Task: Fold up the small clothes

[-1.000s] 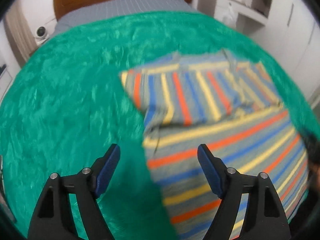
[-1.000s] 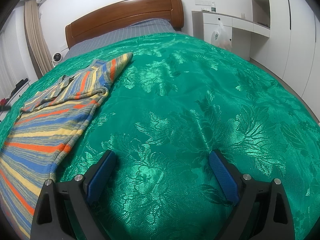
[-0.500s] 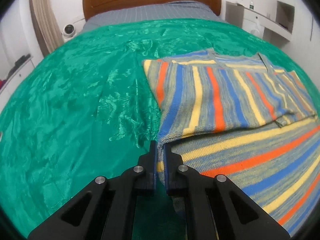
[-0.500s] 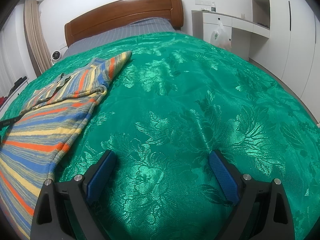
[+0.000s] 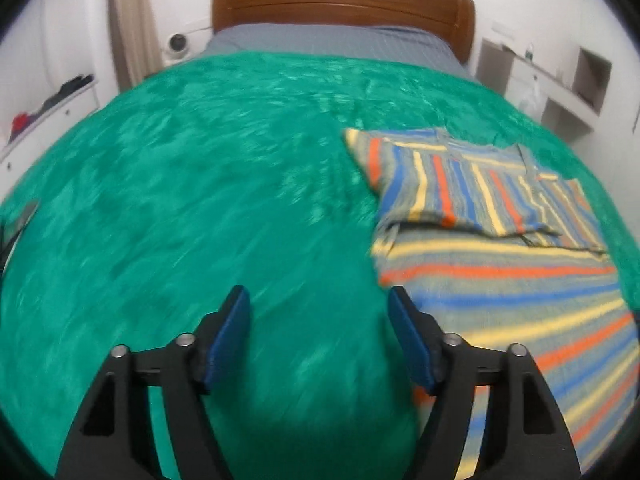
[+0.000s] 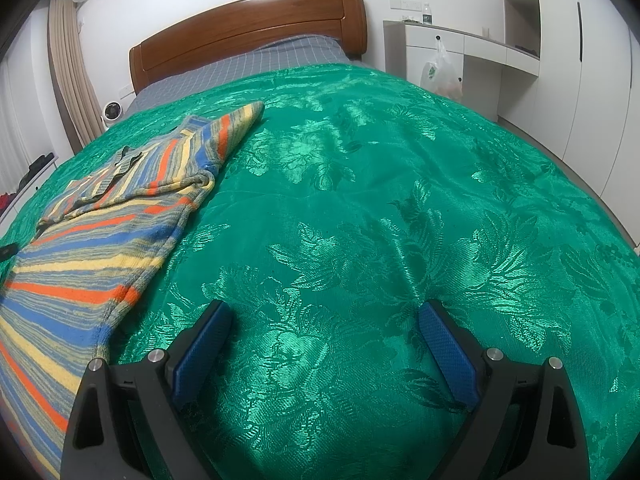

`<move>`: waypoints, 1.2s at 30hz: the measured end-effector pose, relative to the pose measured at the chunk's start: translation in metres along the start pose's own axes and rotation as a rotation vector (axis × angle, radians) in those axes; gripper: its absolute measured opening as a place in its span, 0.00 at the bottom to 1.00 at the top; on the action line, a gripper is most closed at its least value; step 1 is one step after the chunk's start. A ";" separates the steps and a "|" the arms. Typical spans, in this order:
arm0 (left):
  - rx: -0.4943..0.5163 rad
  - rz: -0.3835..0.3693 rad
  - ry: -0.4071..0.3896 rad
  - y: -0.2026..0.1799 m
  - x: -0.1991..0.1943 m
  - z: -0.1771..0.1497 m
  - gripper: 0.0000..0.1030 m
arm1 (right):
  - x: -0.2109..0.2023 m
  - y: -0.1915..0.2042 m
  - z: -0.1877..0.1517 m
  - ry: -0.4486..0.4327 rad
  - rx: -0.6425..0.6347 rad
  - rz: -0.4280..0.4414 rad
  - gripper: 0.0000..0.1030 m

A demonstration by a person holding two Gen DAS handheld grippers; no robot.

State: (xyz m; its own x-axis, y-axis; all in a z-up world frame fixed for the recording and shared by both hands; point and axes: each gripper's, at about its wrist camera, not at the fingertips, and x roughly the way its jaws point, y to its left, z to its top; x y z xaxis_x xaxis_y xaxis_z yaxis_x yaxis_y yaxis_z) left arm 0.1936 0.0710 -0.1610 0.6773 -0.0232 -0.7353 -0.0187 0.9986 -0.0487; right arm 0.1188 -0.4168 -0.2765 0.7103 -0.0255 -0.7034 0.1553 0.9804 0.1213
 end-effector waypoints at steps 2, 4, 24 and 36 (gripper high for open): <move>-0.040 0.015 -0.007 0.017 -0.013 -0.013 0.80 | 0.000 0.000 0.000 0.000 0.000 0.000 0.92; -0.069 0.038 -0.010 0.034 -0.017 -0.025 0.90 | 0.000 0.000 0.000 0.000 -0.001 -0.001 0.92; -0.058 0.091 -0.097 0.059 0.004 -0.067 0.99 | 0.001 0.004 0.001 0.010 -0.015 -0.022 0.92; -0.052 0.097 -0.104 0.057 0.003 -0.070 0.99 | 0.002 0.004 0.001 0.008 -0.015 -0.020 0.92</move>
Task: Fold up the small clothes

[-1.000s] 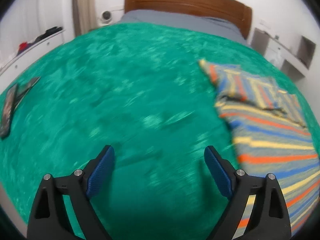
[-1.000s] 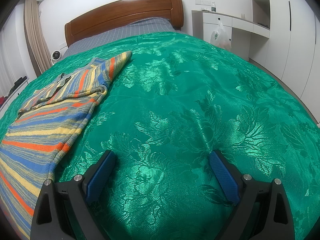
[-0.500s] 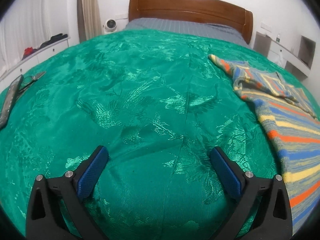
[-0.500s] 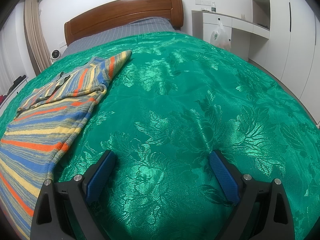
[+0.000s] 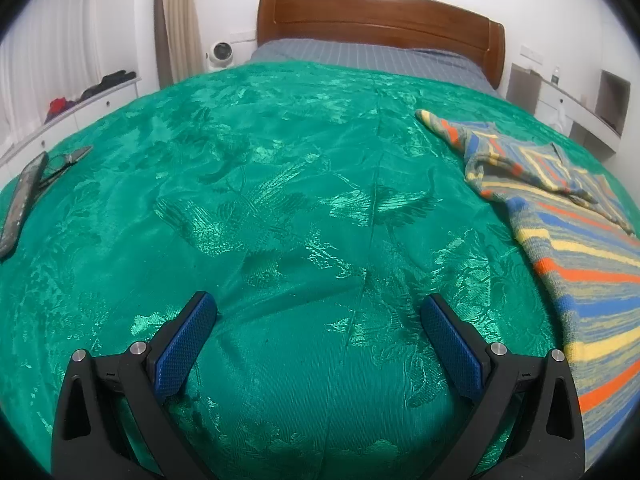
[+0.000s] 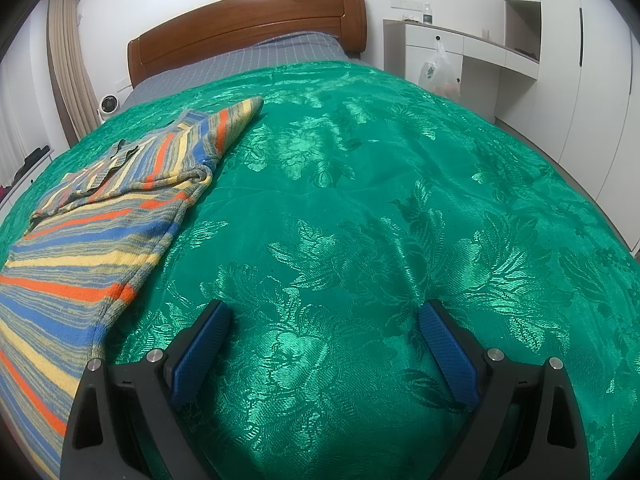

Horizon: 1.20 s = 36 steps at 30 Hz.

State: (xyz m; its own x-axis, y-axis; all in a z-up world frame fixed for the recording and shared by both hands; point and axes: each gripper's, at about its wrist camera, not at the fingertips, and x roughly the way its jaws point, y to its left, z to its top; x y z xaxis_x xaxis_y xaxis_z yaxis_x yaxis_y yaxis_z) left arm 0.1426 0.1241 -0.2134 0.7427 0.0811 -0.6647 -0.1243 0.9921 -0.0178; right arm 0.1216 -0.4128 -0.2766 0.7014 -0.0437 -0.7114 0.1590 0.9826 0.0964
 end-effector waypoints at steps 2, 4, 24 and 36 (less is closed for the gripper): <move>0.000 0.001 -0.004 0.000 -0.001 -0.001 0.99 | -0.001 -0.001 -0.001 -0.004 0.002 0.004 0.92; 0.001 0.003 -0.006 -0.001 -0.001 -0.001 0.99 | -0.001 0.000 -0.001 -0.008 0.004 0.006 0.92; 0.007 0.013 -0.011 -0.001 -0.003 -0.001 1.00 | -0.004 -0.002 -0.004 -0.013 0.003 0.007 0.92; 0.003 0.005 0.028 0.001 -0.001 0.003 0.99 | -0.003 -0.002 -0.002 0.008 0.002 0.001 0.92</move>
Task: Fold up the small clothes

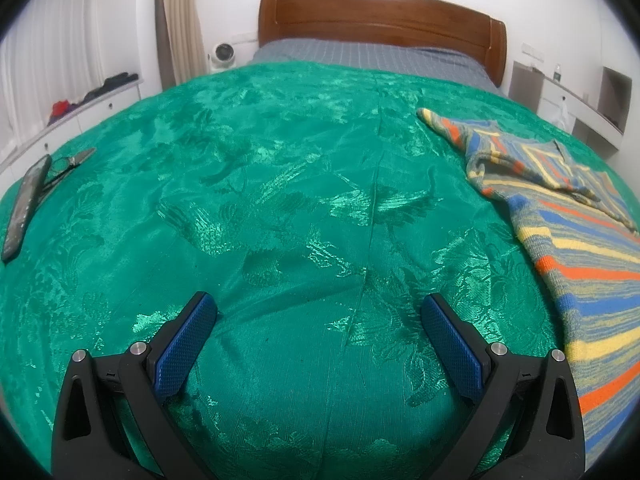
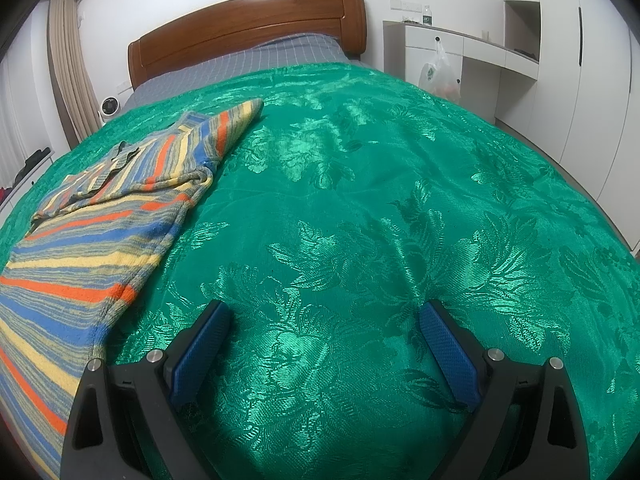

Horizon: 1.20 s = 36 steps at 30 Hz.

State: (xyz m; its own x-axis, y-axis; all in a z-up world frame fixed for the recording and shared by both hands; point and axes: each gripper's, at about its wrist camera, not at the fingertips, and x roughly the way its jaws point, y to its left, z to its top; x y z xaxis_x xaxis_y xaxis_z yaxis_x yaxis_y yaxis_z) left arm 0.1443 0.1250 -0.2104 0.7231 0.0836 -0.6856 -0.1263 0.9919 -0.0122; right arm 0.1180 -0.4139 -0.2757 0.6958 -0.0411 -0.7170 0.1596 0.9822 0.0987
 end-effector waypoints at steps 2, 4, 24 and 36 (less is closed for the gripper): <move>0.012 -0.017 0.054 0.002 -0.001 0.006 0.99 | 0.000 0.000 0.007 0.047 -0.004 0.006 0.92; 0.019 -0.059 0.127 0.006 -0.009 0.011 0.98 | -0.007 -0.001 0.015 0.105 0.002 0.025 0.92; 0.303 -0.271 0.509 -0.078 -0.096 -0.075 0.32 | -0.103 0.049 -0.091 0.516 -0.046 0.326 0.69; 0.162 -0.384 0.537 -0.048 -0.128 -0.050 0.02 | -0.132 0.033 -0.060 0.524 0.050 0.498 0.07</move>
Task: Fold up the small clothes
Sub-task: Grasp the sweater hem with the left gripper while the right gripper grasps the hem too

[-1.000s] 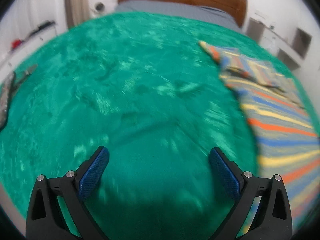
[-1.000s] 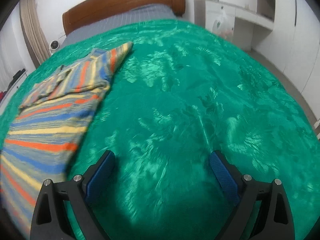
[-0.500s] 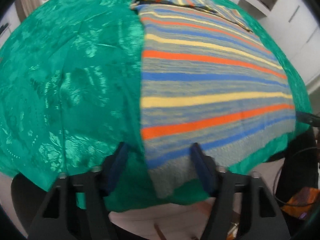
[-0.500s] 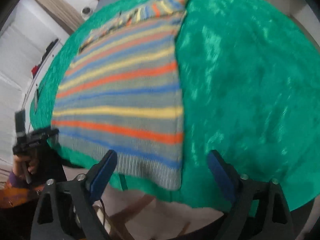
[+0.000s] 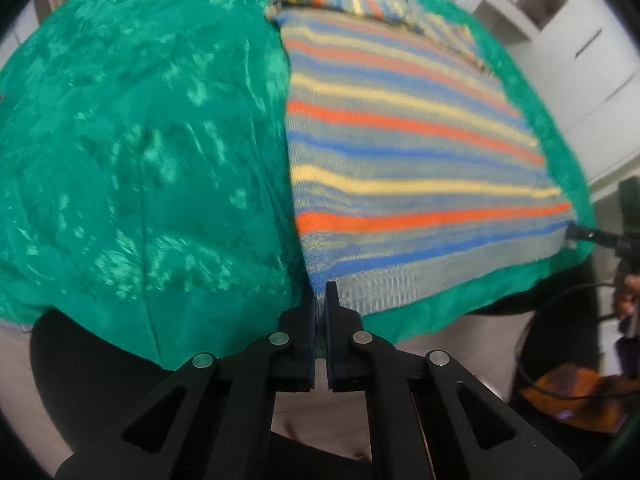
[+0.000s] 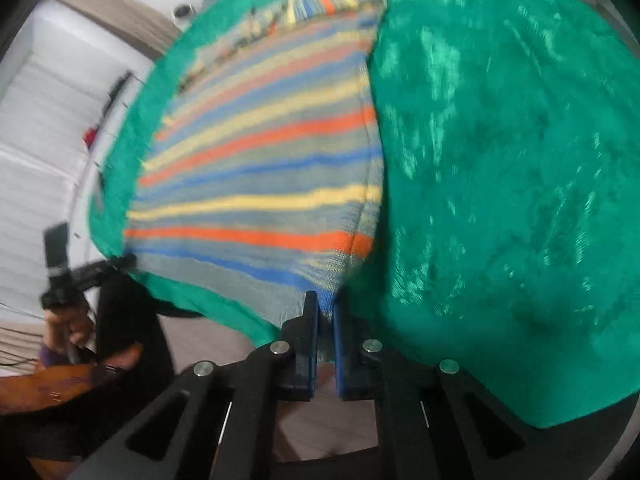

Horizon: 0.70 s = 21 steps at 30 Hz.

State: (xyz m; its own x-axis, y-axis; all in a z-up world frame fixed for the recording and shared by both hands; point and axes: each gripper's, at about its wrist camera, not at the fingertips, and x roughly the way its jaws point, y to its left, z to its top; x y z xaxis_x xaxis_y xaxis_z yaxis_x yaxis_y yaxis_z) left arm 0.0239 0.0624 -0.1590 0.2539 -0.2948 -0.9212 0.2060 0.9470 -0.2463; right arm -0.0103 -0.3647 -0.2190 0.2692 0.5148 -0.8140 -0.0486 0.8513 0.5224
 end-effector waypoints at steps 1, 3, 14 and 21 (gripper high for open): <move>-0.015 -0.026 -0.019 0.003 -0.009 0.006 0.01 | -0.006 0.002 0.003 -0.022 0.003 0.022 0.07; -0.044 -0.070 -0.062 0.010 -0.019 0.020 0.01 | -0.017 0.008 0.014 -0.078 0.008 0.067 0.07; -0.142 -0.063 -0.350 0.036 -0.017 0.194 0.01 | -0.025 0.010 0.176 -0.413 -0.013 0.026 0.06; -0.187 0.023 -0.344 0.051 0.028 0.303 0.01 | 0.011 -0.017 0.294 -0.444 0.055 -0.024 0.05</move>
State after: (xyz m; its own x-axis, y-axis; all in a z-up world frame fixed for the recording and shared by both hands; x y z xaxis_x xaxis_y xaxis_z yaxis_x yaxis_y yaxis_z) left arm 0.3278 0.0638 -0.1064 0.5647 -0.2682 -0.7805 0.0288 0.9515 -0.3062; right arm 0.2762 -0.4030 -0.1617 0.6571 0.3912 -0.6444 0.0110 0.8497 0.5271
